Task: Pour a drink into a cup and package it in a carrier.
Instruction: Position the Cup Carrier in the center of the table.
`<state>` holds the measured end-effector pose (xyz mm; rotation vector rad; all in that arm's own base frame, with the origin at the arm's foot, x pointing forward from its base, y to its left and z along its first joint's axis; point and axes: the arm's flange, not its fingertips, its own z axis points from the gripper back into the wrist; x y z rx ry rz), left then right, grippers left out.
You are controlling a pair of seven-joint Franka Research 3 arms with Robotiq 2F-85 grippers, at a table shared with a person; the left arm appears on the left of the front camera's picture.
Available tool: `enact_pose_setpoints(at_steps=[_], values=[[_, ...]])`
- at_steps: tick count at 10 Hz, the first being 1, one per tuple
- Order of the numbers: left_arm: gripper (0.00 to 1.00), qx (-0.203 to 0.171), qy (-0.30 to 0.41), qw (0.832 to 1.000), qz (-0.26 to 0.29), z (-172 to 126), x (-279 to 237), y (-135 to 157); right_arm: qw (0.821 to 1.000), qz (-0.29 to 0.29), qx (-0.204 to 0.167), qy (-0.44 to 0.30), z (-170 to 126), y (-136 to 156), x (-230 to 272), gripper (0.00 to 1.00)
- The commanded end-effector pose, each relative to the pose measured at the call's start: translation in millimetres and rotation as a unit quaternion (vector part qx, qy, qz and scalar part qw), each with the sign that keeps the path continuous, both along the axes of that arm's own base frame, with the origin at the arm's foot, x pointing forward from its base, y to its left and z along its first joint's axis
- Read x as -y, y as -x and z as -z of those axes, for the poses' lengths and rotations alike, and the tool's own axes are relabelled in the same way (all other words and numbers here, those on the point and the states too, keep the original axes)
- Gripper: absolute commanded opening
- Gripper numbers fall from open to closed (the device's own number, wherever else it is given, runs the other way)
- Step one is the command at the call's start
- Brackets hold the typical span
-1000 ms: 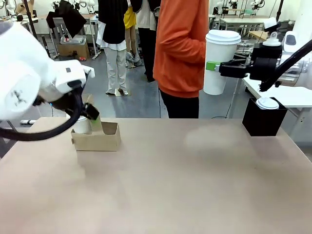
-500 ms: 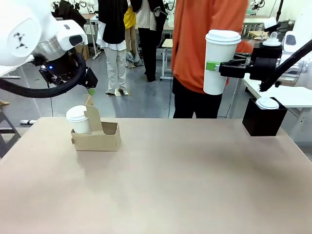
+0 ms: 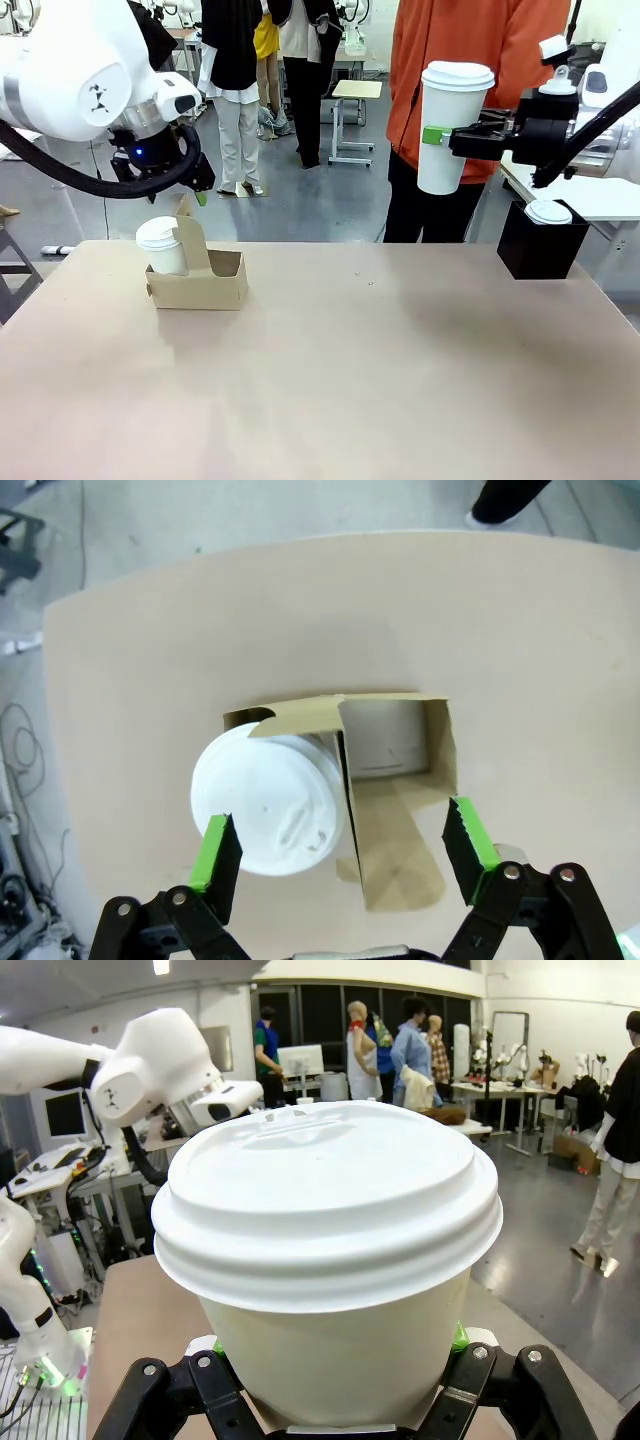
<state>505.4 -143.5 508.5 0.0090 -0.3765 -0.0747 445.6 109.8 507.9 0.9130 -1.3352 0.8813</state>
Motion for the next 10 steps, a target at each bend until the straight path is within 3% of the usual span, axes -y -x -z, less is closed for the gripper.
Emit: enact_pose_setpoints(at_steps=[1,2,3,4,5,6,7,8,9,10], values=[[1.00,-0.007,-0.010,1.000,-0.028,2.5,2.5,-13.6,1.000,-0.001,0.006,-0.002,-4.5,1.2,-1.0,0.80],[1.00,0.003,-0.017,1.000,-0.024,6.6,3.8,-18.2,1.000,-0.001,0.006,-0.002,-4.5,1.2,-1.0,0.80],[0.40,0.001,-0.021,0.999,-0.028,7.0,4.2,-15.2,1.000,-0.001,0.006,-0.002,-4.5,1.2,-1.0,0.80],[0.40,0.001,-0.016,1.000,-0.026,7.3,5.4,-16.0,1.000,-0.001,0.006,-0.002,-4.5,1.2,-1.0,0.80],[0.00,-0.004,-0.011,1.000,-0.025,7.3,6.1,-16.7,1.000,-0.001,0.006,-0.002,-4.5,1.2,-1.0,0.80],[0.35,-0.007,-0.010,1.000,-0.028,7.6,7.0,-16.9,1.000,-0.001,0.006,-0.002,-4.5,1.2,-1.0,0.80],[0.00,-0.011,-0.009,0.999,-0.029,8.3,7.0,-16.9,1.000,-0.001,0.006,-0.002,-4.5,1.2,-1.0,0.80],[0.12,-0.014,-0.007,1.000,-0.027,8.6,7.6,-16.1,1.000,-0.001,0.006,-0.002,-4.5,1.2,-1.0,0.80],[0.00,-0.017,-0.007,0.999,-0.026,8.8,7.9,-16.2,1.000,-0.001,0.006,-0.002,-4.5,1.2,-1.0,0.80],[0.00,-0.020,-0.006,0.999,-0.024,9.5,8.0,-16.8,1.000,-0.001,0.006,-0.002,-4.5,1.2,-1.0,0.80]])
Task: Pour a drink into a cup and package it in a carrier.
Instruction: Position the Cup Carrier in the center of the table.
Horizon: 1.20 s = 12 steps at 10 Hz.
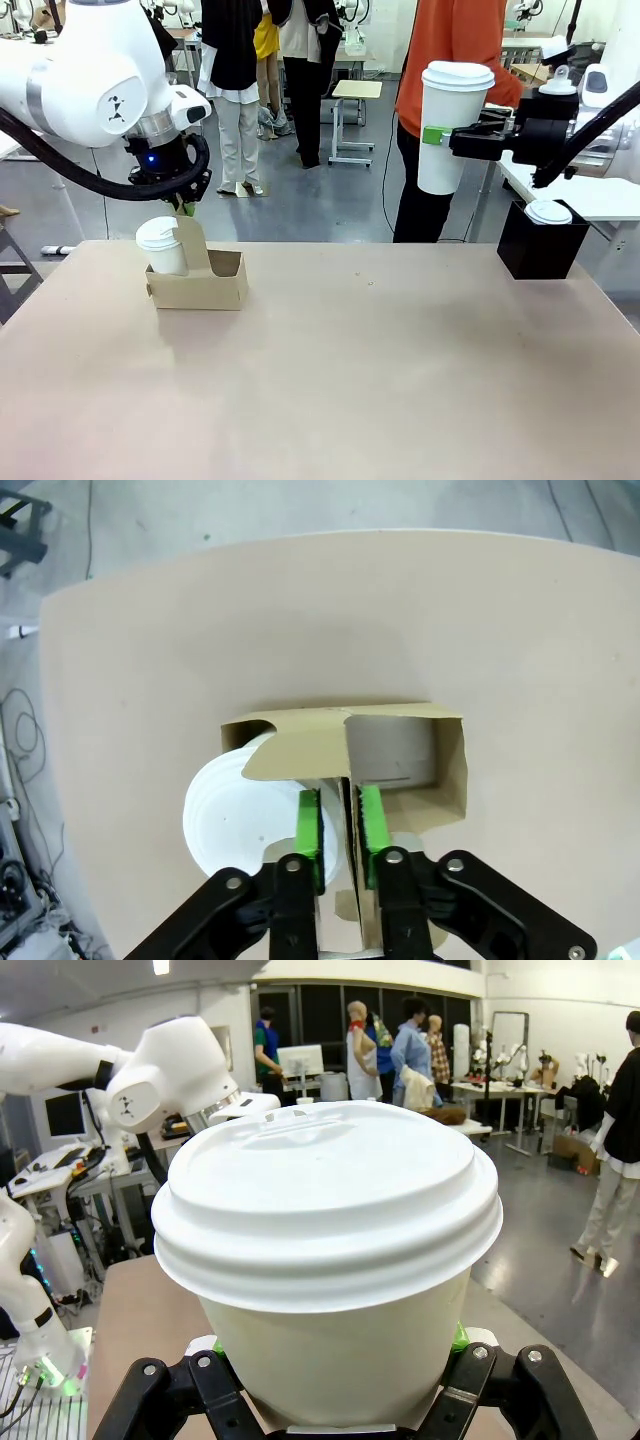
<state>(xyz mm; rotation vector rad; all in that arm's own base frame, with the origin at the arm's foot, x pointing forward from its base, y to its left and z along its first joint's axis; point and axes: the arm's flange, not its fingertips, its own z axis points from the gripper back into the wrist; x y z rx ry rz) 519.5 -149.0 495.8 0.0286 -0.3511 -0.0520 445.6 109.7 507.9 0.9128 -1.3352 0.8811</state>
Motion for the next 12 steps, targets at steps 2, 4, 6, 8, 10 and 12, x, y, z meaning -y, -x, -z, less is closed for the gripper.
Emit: enact_pose_setpoints(at_steps=[2,4,6,8,10,12], values=[[0.00,-0.014,0.001,1.000,-0.006,-1.6,4.1,-4.5,1.000,-0.001,0.006,-0.002,-4.5,1.2,-1.1,0.80],[0.01,-0.006,-0.001,1.000,0.001,1.9,2.1,0.3,1.000,-0.001,0.006,-0.002,-4.5,1.2,-1.1,0.80],[0.01,-0.006,-0.001,1.000,0.001,1.9,2.1,0.3,1.000,-0.001,0.006,-0.002,-4.5,1.2,-1.1,0.80],[0.01,-0.011,-0.001,1.000,0.004,2.1,5.5,-0.8,1.000,-0.001,0.006,-0.002,-4.5,1.2,-1.1,0.80],[0.02,0.003,0.007,1.000,-0.016,-26.7,17.2,15.2,1.000,-0.001,0.006,-0.002,-4.5,1.2,-1.1,0.80],[0.02,0.018,0.001,0.999,-0.034,-56.3,50.7,30.6,1.000,-0.001,0.006,-0.002,-4.5,1.2,-1.1,0.80]])
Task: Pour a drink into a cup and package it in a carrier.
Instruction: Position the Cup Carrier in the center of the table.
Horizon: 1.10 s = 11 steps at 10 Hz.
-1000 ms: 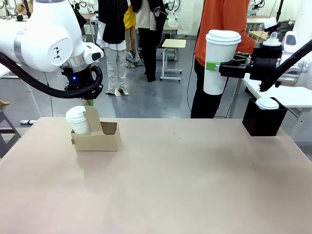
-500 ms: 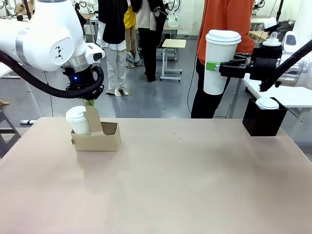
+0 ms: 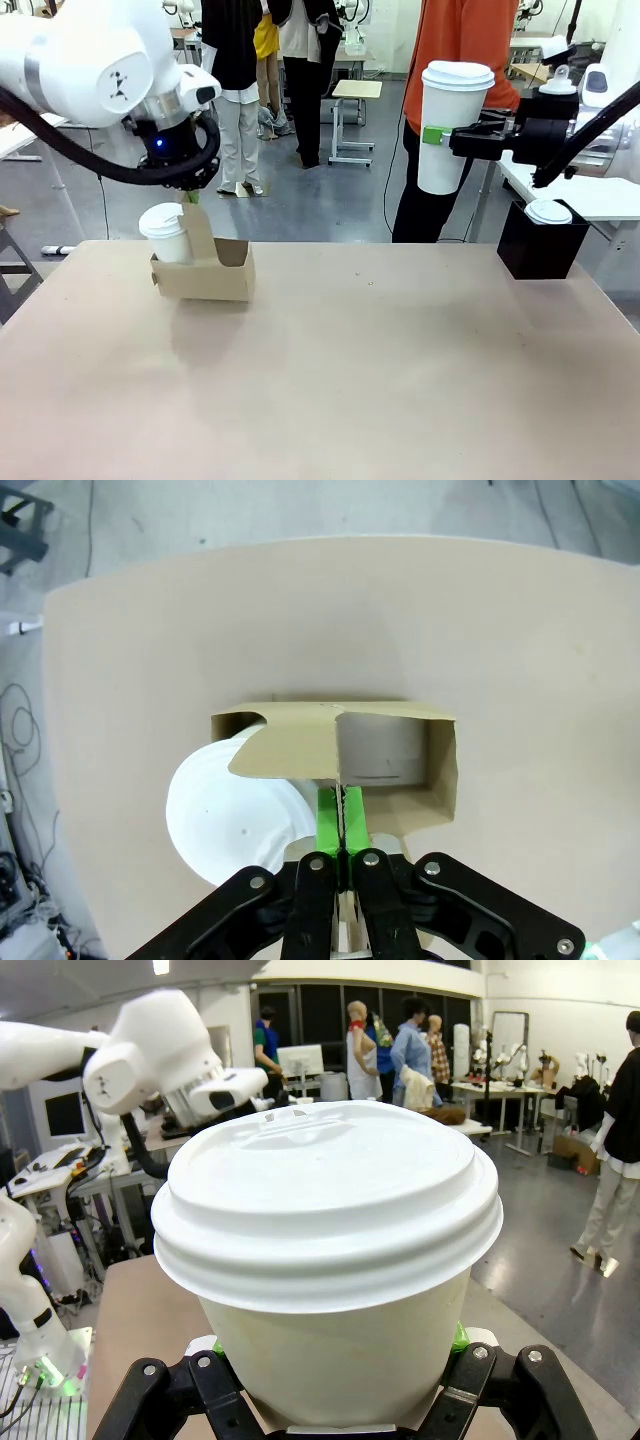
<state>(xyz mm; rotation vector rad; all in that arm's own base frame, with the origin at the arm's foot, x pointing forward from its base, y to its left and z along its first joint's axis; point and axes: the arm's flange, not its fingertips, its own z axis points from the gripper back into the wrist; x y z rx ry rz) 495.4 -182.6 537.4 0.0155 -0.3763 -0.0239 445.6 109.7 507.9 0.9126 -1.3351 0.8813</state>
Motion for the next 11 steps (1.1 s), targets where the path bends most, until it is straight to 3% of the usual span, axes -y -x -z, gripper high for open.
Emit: enact_pose_setpoints(at_steps=[1,3,7,11], values=[[0.02,0.008,0.004,1.000,-0.028,-26.4,38.2,17.1,1.000,-0.001,0.006,-0.002,-4.5,1.2,-1.1,0.80],[0.02,0.016,-0.012,0.999,-0.030,-35.1,91.1,47.6,1.000,-0.001,0.006,-0.002,-4.5,1.2,-1.1,0.80],[0.02,0.014,0.012,0.999,-0.027,-17.6,181.6,106.2,1.000,-0.001,0.006,-0.002,-4.5,1.2,-1.1,0.80],[0.02,0.004,0.014,1.000,-0.027,13.0,226.8,127.1,1.000,-0.001,0.006,-0.002,-4.5,1.2,-1.1,0.80]])
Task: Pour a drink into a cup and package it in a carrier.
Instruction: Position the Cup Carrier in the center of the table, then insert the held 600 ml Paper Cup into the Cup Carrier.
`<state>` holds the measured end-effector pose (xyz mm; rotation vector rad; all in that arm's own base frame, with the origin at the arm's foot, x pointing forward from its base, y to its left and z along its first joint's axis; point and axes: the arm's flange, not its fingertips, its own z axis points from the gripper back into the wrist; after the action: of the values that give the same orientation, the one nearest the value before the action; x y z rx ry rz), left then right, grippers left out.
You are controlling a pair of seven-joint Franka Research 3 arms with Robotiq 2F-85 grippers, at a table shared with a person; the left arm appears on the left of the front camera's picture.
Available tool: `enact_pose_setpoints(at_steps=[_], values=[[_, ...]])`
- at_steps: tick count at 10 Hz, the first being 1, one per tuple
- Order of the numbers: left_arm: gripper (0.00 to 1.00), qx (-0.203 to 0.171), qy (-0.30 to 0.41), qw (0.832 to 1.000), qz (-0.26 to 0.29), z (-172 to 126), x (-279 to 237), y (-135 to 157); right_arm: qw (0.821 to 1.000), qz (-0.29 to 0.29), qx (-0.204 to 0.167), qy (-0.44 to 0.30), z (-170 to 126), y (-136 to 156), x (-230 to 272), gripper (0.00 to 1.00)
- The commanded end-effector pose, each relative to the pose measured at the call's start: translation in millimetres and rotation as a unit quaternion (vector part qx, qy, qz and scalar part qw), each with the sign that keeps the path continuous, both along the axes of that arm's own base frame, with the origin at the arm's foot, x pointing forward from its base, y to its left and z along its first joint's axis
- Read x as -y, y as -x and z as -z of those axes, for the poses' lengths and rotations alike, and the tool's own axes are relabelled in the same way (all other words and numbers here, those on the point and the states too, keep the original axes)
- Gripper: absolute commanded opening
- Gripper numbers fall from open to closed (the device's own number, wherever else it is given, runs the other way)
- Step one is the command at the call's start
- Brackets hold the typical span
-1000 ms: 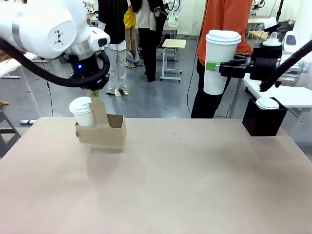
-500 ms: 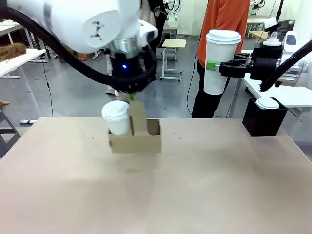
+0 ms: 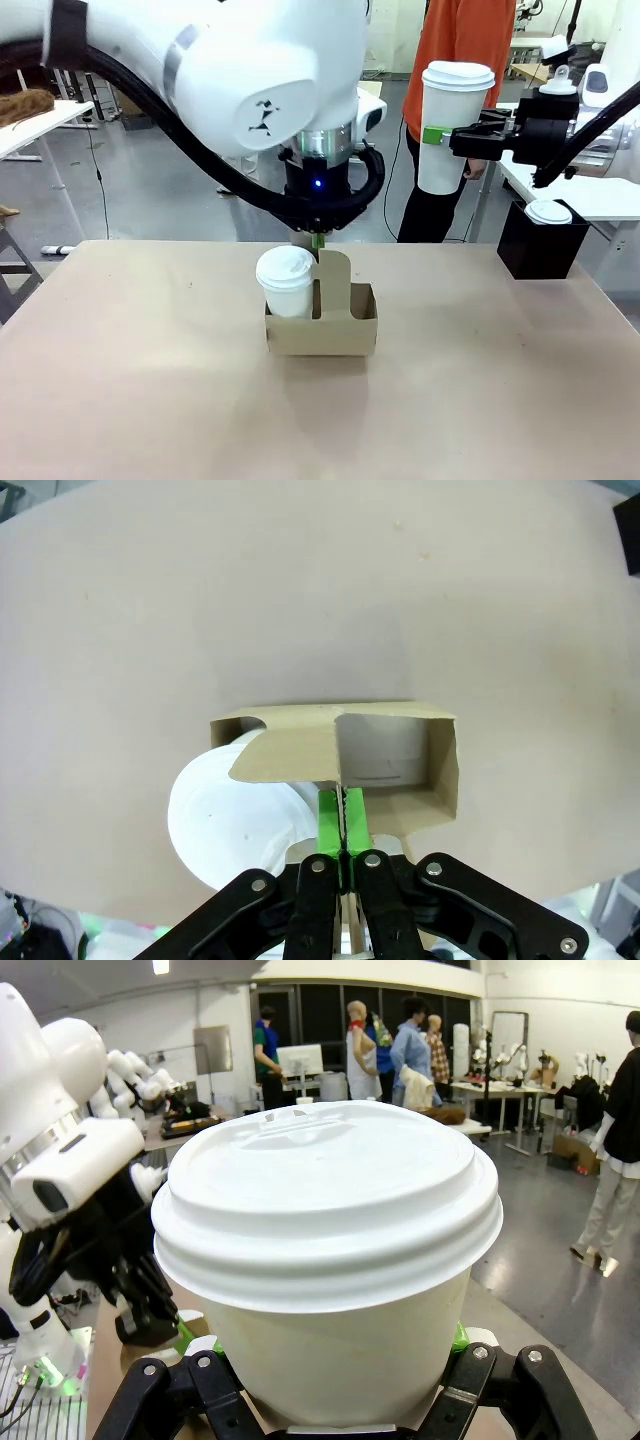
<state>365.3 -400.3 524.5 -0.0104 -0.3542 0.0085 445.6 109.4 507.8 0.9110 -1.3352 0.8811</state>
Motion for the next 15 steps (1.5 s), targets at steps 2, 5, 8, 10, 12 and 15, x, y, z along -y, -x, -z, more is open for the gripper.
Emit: enact_pose_setpoints(at_steps=[2,5,8,10,12,15], values=[[0.02,0.021,-0.007,1.000,-0.022,13.5,21.8,1.8,1.000,-0.002,0.006,-0.002,-4.6,1.2,-1.4,0.80],[0.02,0.020,-0.018,0.999,-0.036,33.4,31.2,2.2,1.000,-0.002,0.006,-0.002,-4.6,1.2,-1.4,0.80],[0.02,0.007,-0.017,1.000,-0.020,36.6,26.1,5.0,1.000,-0.002,0.006,-0.002,-4.6,1.2,-1.4,0.80],[0.02,0.007,-0.017,1.000,-0.020,36.6,26.1,5.0,1.000,-0.002,0.006,-0.002,-4.6,1.2,-1.4,0.80],[0.02,0.007,-0.017,1.000,-0.020,36.6,26.1,5.0,1.000,-0.002,0.006,-0.002,-4.6,1.2,-1.4,0.80],[0.02,0.007,-0.017,1.000,-0.020,36.6,26.1,5.0,1.000,-0.002,0.006,-0.002,-4.6,1.2,-1.4,0.80]])
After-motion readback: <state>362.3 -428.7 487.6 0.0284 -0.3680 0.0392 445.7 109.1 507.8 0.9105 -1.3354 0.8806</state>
